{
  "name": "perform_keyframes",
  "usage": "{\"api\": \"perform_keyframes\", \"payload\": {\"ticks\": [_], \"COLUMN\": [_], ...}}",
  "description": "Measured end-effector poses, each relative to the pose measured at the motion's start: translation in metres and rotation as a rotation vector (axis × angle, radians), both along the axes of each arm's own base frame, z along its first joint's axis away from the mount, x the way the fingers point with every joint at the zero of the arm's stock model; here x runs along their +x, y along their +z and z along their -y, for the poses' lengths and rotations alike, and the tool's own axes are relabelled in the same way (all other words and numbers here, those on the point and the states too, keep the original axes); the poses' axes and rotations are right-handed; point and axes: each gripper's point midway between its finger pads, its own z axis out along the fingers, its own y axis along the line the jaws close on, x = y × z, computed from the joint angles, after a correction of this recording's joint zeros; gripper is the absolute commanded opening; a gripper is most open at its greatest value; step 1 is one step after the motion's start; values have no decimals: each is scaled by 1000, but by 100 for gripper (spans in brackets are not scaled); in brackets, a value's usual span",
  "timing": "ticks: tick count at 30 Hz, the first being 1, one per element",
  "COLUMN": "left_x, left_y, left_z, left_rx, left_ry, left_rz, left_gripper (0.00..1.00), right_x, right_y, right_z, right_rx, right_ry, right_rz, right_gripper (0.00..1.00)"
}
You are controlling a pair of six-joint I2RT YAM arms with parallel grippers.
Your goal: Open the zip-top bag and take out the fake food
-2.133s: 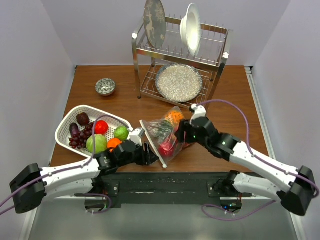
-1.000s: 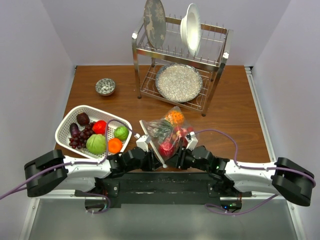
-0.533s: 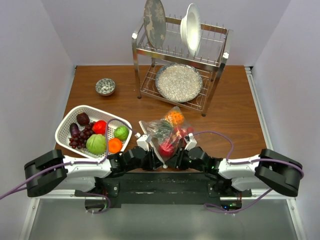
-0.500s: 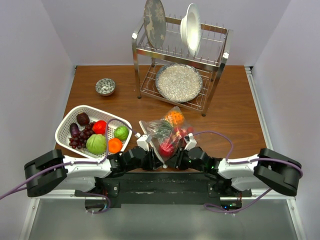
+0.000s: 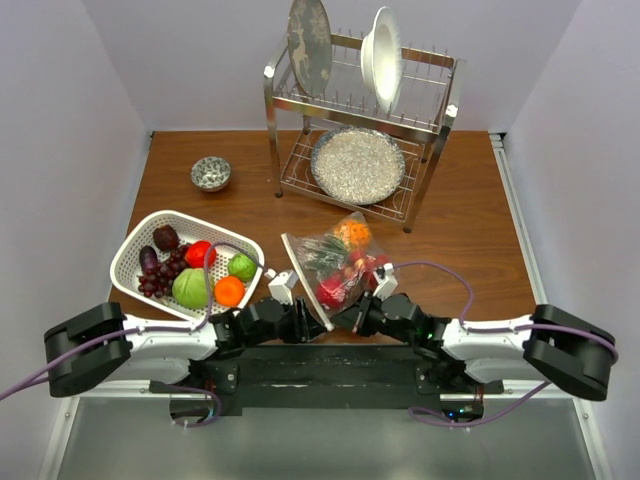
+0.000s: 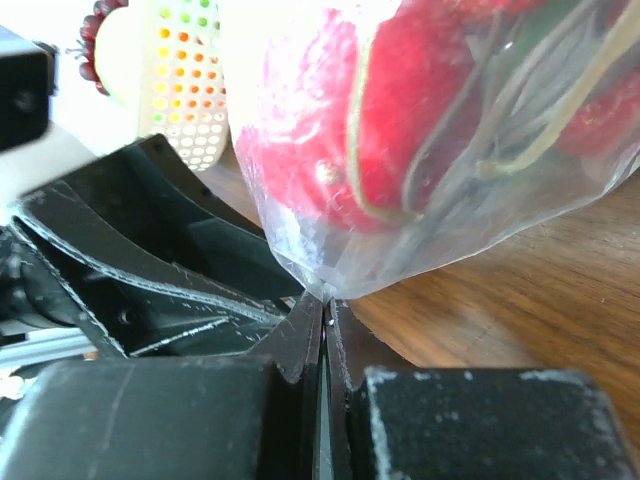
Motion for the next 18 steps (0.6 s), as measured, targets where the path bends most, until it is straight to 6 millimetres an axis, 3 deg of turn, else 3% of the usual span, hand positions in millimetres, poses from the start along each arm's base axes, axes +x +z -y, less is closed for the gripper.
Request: {"api": "perform_keyframes", "payload": {"ticks": [13, 18], "left_x": [-2, -3], "left_y": [29, 35], "left_z": [7, 10], "left_rx": [-172, -202], "left_ry": [-14, -24], "left_rz": [50, 59], "left_gripper": [47, 45], "right_x": [-3, -1], "right_y": [2, 11], "right_z": [7, 4], "right_rx": [-18, -5], "right_ry": [-13, -14], "right_rz": [-23, -17], "right_gripper": [0, 0]}}
